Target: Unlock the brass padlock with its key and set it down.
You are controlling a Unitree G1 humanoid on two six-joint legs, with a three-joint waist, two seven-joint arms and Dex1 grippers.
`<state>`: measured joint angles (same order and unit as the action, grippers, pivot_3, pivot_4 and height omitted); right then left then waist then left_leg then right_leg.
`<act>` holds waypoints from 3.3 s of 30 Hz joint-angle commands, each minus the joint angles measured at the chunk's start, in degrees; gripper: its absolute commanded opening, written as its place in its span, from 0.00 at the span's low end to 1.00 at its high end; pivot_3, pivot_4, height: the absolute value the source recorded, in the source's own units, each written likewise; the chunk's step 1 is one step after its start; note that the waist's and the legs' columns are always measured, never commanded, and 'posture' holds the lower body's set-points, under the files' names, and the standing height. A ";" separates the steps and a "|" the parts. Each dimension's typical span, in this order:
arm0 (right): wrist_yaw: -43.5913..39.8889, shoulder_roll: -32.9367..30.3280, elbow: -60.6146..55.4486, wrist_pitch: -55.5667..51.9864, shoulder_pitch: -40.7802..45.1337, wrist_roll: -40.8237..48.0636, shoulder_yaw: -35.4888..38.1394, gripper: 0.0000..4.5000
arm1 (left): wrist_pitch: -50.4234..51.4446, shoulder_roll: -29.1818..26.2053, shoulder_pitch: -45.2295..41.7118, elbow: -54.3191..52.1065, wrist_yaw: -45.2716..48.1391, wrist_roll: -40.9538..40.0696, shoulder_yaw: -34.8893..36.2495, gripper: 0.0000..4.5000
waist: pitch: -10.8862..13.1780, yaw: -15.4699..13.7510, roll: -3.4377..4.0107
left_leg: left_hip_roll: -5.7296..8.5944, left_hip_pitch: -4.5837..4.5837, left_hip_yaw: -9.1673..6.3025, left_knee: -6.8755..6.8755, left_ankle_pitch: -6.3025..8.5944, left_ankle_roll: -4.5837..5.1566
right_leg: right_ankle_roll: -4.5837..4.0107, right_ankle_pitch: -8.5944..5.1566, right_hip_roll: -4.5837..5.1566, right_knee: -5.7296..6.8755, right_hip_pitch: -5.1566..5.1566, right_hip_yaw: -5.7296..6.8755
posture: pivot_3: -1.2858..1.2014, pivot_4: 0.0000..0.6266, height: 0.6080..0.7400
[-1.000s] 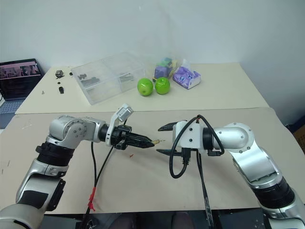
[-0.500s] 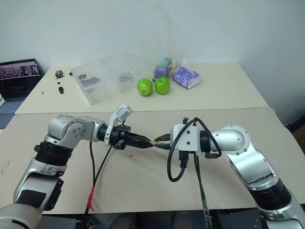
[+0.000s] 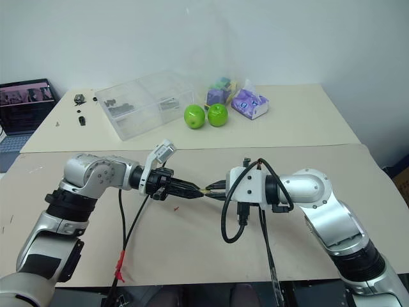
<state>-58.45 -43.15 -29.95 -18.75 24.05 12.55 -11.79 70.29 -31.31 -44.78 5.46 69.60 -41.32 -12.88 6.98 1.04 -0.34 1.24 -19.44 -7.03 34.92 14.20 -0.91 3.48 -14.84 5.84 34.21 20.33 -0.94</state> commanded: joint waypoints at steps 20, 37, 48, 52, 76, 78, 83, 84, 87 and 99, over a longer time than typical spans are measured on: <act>-1.28 -0.28 1.24 2.23 0.69 -1.29 0.57 0.33 | -0.23 0.57 -1.96 -2.08 1.43 -0.89 -0.08 0.18 | 0.00 0.01 0.00 | 0.00 0.00 0.00 0.00 0.00 0.00 | 0.00 0.00 0.00 0.15 0.01 0.00 | 0.52 0.24 1.00; -1.40 -0.70 0.77 0.81 1.52 0.53 1.63 0.33 | -0.33 0.87 -1.43 -2.63 1.46 -0.75 -0.07 0.18 | 0.00 0.03 0.00 | 0.00 0.00 0.00 0.01 0.00 0.00 | 0.00 0.00 0.00 0.15 0.01 0.00 | 0.52 0.24 1.00; 0.31 0.96 -0.30 -1.19 1.50 0.61 0.59 0.33 | -1.13 0.94 -1.53 -2.03 2.01 -0.18 -0.65 0.18 | 0.00 0.02 0.01 | -0.01 0.09 0.00 -0.07 0.00 0.00 | 0.01 0.00 -0.03 0.13 -0.04 0.00 | 0.52 0.24 1.00; 0.28 1.09 -0.47 -1.70 1.52 0.73 0.70 0.28 | -1.03 1.12 -1.47 -2.22 1.83 -0.29 -0.57 0.18 | -0.01 0.01 0.01 | -0.02 0.10 -0.01 -0.08 0.00 0.00 | 0.01 0.00 -0.03 0.13 -0.04 0.00 | 0.52 0.24 1.00; 0.85 1.18 -0.21 -2.69 2.08 0.63 0.94 0.04 | 0.09 2.33 -2.75 0.49 0.27 -0.51 1.50 0.80 | 0.00 0.01 0.01 | -0.02 0.05 -0.02 -0.04 0.00 0.00 | 0.01 0.00 -0.05 0.15 -0.02 0.00 | 0.52 0.24 1.00; 0.91 1.15 -0.24 -2.74 2.04 0.67 1.00 0.04 | 0.22 2.12 -2.90 0.83 0.16 -0.64 1.98 0.96 | 0.00 0.01 0.01 | -0.02 0.05 -0.02 -0.03 0.00 0.00 | 0.01 0.00 -0.05 0.14 -0.02 0.00 | 0.52 0.24 1.00; 0.65 0.46 0.73 -2.18 1.74 0.43 1.66 0.04 | -1.23 -0.10 -3.16 2.30 1.56 -0.01 2.70 0.96 | 0.00 0.15 0.01 | -0.02 0.05 -0.02 -0.04 0.00 0.00 | 0.01 -0.01 -0.05 0.13 -0.01 0.00 | 0.52 0.24 1.00; 0.56 0.25 1.15 -1.89 1.65 0.30 1.85 0.04 | -1.73 -0.71 -3.15 2.71 1.92 0.31 2.70 0.96 | 0.00 0.18 0.01 | -0.02 0.05 -0.02 -0.04 0.00 0.00 | 0.01 0.00 -0.05 0.13 -0.01 -0.01 | 0.52 0.24 1.00; 0.45 -0.37 2.93 -1.11 1.56 -0.19 2.53 0.04 | -5.69 -2.75 -3.30 3.94 3.55 2.11 2.24 0.96 | 0.00 0.20 0.01 | -0.03 0.07 -0.02 -0.06 0.00 0.00 | 0.01 0.00 -0.05 0.13 -0.01 0.00 | 0.52 0.24 1.00; 1.20 -1.40 8.01 -8.33 4.24 5.02 9.11 0.04 | -30.44 -1.58 -7.19 11.71 -1.83 14.79 4.57 0.96 | 0.00 -0.04 0.00 | -0.01 -0.05 0.00 -0.04 -0.11 -0.18 | -0.03 0.02 -0.02 -0.05 -0.01 0.00 | 0.52 0.24 1.00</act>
<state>-58.25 -44.31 -19.82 -24.56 26.61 14.98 -5.67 46.13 -32.98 -52.91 19.32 68.45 -29.61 -7.87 6.98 1.00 -0.34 1.23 -19.50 -7.04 34.88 14.09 -1.09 3.43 -14.81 5.82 34.16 20.33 -0.94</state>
